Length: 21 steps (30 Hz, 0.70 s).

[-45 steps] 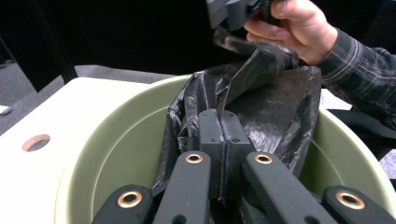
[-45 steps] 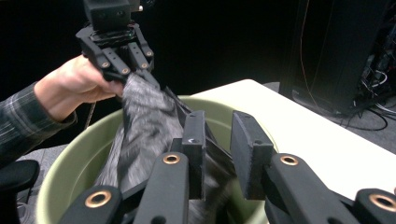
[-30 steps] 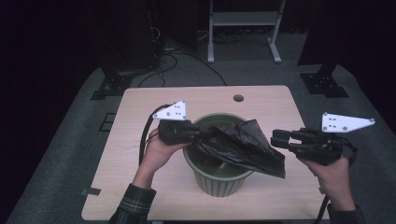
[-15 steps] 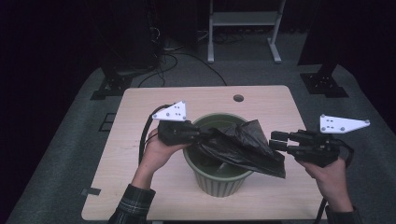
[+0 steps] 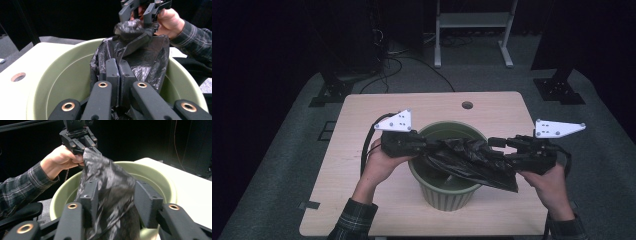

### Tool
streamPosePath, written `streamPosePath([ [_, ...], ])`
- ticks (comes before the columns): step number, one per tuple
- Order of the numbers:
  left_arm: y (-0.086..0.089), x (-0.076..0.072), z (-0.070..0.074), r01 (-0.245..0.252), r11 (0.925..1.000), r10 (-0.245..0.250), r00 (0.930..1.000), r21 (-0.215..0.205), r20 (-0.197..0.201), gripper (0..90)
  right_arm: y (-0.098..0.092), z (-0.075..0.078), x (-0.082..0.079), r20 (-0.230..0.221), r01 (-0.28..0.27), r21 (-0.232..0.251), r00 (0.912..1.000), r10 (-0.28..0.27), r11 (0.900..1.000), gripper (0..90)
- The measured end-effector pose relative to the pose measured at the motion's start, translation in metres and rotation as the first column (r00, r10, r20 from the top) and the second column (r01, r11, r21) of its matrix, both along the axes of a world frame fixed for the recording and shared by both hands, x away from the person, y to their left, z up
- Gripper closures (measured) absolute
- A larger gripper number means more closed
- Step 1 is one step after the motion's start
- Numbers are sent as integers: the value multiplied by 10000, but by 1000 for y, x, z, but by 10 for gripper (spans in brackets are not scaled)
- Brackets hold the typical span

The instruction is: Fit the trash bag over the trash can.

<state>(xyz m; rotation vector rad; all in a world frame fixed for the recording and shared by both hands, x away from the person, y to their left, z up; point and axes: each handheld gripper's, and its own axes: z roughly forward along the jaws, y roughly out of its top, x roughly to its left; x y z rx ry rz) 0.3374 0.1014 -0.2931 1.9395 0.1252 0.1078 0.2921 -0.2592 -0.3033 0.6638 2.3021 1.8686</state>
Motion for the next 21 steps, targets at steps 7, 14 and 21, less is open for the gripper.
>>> streamPosePath([
  [7, 1, -2, 0, 40, 10000, -40, 10000, 67, 16, 868, 17, -1, 1, 154, -415, -275, 9990, 419, 9988, 824],
  [14, -5, -3, -2, 169, 9997, -169, 9999, 164, -17, 804, 31, 5, 0, 338, -719, -307, 9968, 729, 9969, 900],
  [21, -14, -5, -4, 273, 9984, -276, 9996, 490, 54, 774, 55, 14, 5, 553, -1132, -169, 9919, 1140, 9934, 900],
])
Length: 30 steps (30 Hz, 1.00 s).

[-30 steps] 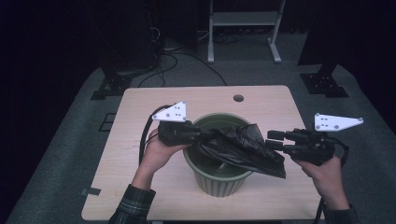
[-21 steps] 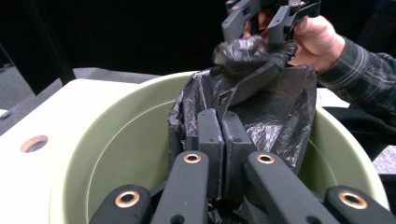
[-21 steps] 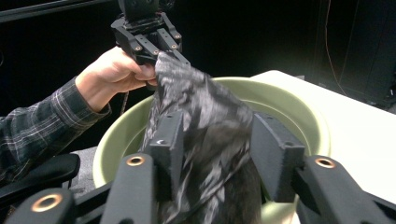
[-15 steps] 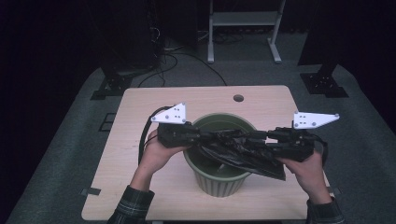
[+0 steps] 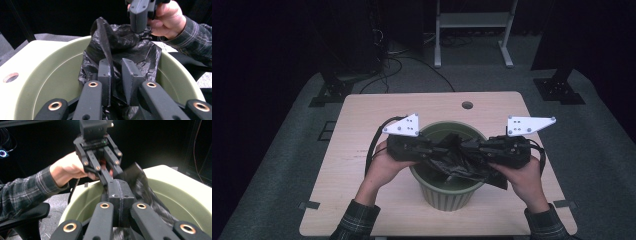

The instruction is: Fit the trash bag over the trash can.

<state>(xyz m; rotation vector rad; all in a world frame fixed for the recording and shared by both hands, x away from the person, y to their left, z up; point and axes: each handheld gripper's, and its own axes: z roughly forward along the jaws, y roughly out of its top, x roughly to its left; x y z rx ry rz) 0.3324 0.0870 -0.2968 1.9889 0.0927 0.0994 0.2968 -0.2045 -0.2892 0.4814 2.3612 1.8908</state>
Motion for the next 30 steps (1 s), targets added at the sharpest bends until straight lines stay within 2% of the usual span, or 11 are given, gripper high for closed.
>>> streamPosePath([
  [1, 0, 0, 0, -14, 10000, 14, 10000, 15, 11, 781, -1, 1, 0, 89, 15, 105, 10000, -16, 9999, 876],
  [3, 3, 0, 0, -64, 10000, 64, 10000, -3, 2, 797, -7, 2, -1, -27, 129, 298, 9999, -129, 9995, 752],
  [6, 9, 0, 0, -93, 10000, 93, 10000, 11, 35, 817, -24, 2, -5, 30, 522, 340, 9986, -523, 9981, 696],
  [12, 15, -4, 0, -142, 9999, 142, 9999, -43, 75, 830, -63, -4, -14, -105, 1352, 264, 9908, -1350, 9905, 679],
  [18, 14, -4, -3, -83, 9999, 83, 10000, 76, 19, 830, -90, -6, -22, -288, 1724, 445, 9848, -1712, 9840, 639],
  [24, 12, -4, -2, -12, 9999, 12, 10000, 110, -10, 830, -94, -13, -26, -442, 1687, 331, 9849, -1672, 9851, 625],
  [26, 12, -5, -2, 10, 9999, -10, 10000, 122, 1, 834, -91, -16, -22, -544, 1743, 214, 9834, -1730, 9845, 627],
  [30, 14, -7, -2, 41, 10000, -42, 10000, 90, 20, 834, -88, -20, -11, -860, 1796, 337, 9806, -1762, 9832, 632],
])
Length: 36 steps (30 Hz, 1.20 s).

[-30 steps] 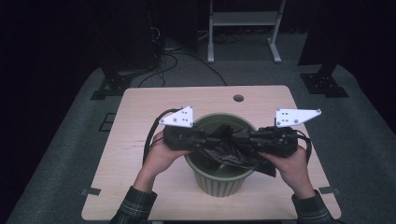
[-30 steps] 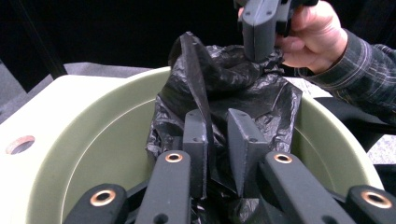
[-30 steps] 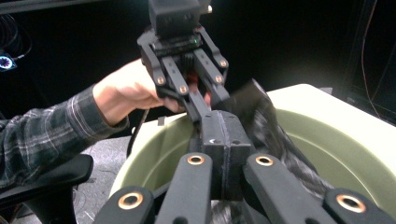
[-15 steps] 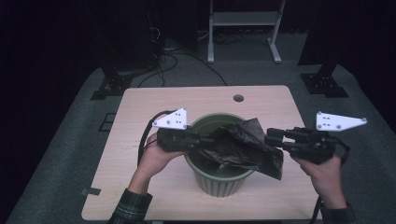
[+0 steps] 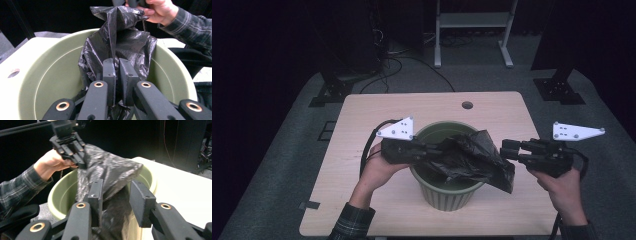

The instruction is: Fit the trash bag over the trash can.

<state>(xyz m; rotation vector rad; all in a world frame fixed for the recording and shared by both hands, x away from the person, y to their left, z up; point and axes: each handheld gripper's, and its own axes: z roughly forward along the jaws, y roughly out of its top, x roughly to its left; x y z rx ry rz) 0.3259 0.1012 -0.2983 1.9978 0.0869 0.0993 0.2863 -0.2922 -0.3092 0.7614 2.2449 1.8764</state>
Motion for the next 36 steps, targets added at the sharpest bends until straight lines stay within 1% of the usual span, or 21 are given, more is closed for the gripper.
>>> streamPosePath([
  [5, 4, -2, 1, 31, 10000, -31, 10000, 25, 50, 836, 1, -4, 12, -206, 126, 95, 9997, -124, 9999, 631],
  [8, 6, -4, 1, 87, 10000, -87, 9999, 37, 89, 844, 2, -6, 18, -355, 82, 148, 9993, -77, 9999, 626],
  [10, 6, -5, 1, 98, 9999, -99, 9999, 35, 114, 844, 3, -7, 20, -552, -121, 386, 9984, 142, 9992, 611],
  [12, 4, -5, 1, 122, 9999, -123, 9998, 93, 134, 849, 7, -6, 20, -523, -416, 565, 9976, 446, 9975, 578],
  [14, 2, -5, 0, 161, 9997, -164, 9997, 189, 162, 849, 10, -5, 19, -528, -597, 593, 9966, 628, 9965, 557],
  [16, -1, -5, -1, 179, 9995, -182, 9997, 255, 133, 849, 16, -3, 18, -496, -819, 525, 9952, 846, 9953, 548],
  [18, -2, -5, -2, 205, 9993, -210, 9997, 324, 139, 849, 20, -4, 18, -575, -829, 303, 9948, 845, 9961, 560],
  [19, -2, -6, -2, 219, 9992, -224, 9997, 330, 141, 849, 22, -5, 19, -561, -799, 158, 9952, 806, 9967, 561],
  [21, -1, -6, -1, 224, 9993, -230, 9996, 306, 193, 849, 24, -7, 21, -747, -522, -138, 9959, 510, 9985, 524],
  [24, 2, -8, 0, 246, 9995, -250, 9995, 221, 187, 849, 23, -11, 24, -1089, -510, -195, 9929, 485, 9985, 503],
  [26, 4, -9, 0, 253, 9994, -258, 9994, 218, 209, 850, 23, -13, 24, -1083, -646, -213, 9922, 620, 9977, 505],
  [27, 4, -9, 0, 261, 9994, -266, 9994, 216, 219, 849, 23, -13, 23, -959, -723, -266, 9930, 695, 9970, 509],
  [29, 4, -10, -1, 317, 9992, -324, 9991, 261, 267, 849, 26, -13, 19, -742, -1009, -330, 9924, 982, 9943, 537],
  [30, 3, -10, -1, 344, 9990, -351, 9990, 274, 271, 849, 27, -14, 17, -729, -1067, -429, 9920, 1034, 9934, 558],
  [32, 2, -10, -1, 347, 9989, -356, 9990, 300, 280, 849, 30, -15, 15, -642, -1057, -799, 9928, 1007, 9912, 690],
  [34, 1, -10, -2, 333, 9991, -340, 9992, 280, 231, 848, 32, -15, 14, -537, -1116, -925, 9928, 1069, 9894, 838],
  [35, 1, -10, -2, 334, 9990, -342, 9991, 305, 234, 846, 32, -15, 14, -425, -1085, -970, 9936, 1048, 9894, 882],
  [36, 1, -10, -3, 287, 9990, -295, 9993, 338, 240, 838, 32, -14, 13, -308, -1060, -943, 9942, 1035, 9899, 898],
])
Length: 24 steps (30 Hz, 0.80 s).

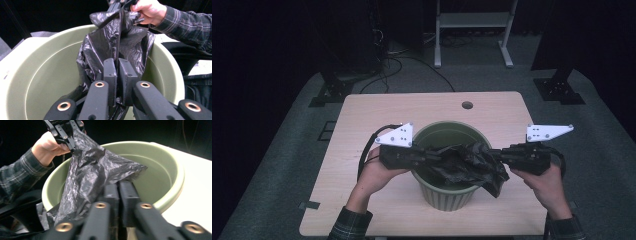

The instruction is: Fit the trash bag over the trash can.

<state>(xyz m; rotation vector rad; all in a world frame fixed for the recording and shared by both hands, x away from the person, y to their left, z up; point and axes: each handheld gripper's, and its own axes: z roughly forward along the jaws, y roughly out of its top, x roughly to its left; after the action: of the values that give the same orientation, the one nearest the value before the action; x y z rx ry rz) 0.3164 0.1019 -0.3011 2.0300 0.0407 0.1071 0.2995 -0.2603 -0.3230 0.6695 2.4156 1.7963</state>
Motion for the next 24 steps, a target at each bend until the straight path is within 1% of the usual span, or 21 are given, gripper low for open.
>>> streamPosePath([
  [1, 0, 1, 0, -102, 9999, 102, 9999, -6, 32, 818, 0, 1, 0, 12, -20, 97, 10000, 20, 10000, 900],
  [3, 3, 2, 2, -518, 9986, 519, 9986, -105, 118, 694, 0, 4, -1, 172, 108, 246, 9998, -112, 9996, 900],
  [4, 6, 2, 4, -664, 9974, 669, 9976, -294, 173, 674, 0, 6, -1, 268, 198, 267, 9994, -205, 9994, 900],
  [5, 10, 2, 9, -852, 9947, 864, 9961, -570, 194, 641, 0, 8, -1, 389, 299, 235, 9988, -308, 9993, 900],
  [6, 14, 1, 14, -963, 9919, 981, 9950, -832, 172, 610, 1, 11, -2, 532, 446, 134, 9976, -453, 9989, 900],
  [7, 17, -1, 19, -1000, 9898, 1028, 9944, -1018, 233, 599, 3, 13, -2, 698, 632, -9, 9956, -630, 9980, 900],
  [8, 19, -3, 25, -1060, 9874, 1104, 9934, -1171, 319, 591, 5, 15, -2, 831, 819, -144, 9933, -804, 9965, 900],
  [9, 19, -5, 30, -1114, 9863, 1169, 9924, -1214, 395, 585, 8, 17, -2, 894, 1002, -292, 9912, -973, 9945, 900],
  [12, 12, -13, 42, -1053, 9874, 1137, 9913, -1185, 667, 576, 20, 22, -1, 1113, 1179, -577, 9876, -1109, 9913, 900],
  [15, -3, -20, 50, -785, 9904, 897, 9913, -1141, 968, 576, 34, 24, 0, 1242, 1046, -692, 9877, -954, 9921, 900],
  [17, -14, -23, 52, -577, 9928, 697, 9910, -1054, 1143, 576, 42, 24, 2, 1206, 911, -682, 9893, -824, 9935, 900],
  [20, -27, -22, 51, -522, 9949, 625, 9906, -864, 1214, 578, 50, 25, 3, 1217, 748, -623, 9903, -668, 9952, 900],
  [24, -39, -14, 44, -614, 9954, 683, 9932, -741, 947, 588, 54, 27, 0, 1382, 555, -579, 9893, -471, 9968, 900],
])
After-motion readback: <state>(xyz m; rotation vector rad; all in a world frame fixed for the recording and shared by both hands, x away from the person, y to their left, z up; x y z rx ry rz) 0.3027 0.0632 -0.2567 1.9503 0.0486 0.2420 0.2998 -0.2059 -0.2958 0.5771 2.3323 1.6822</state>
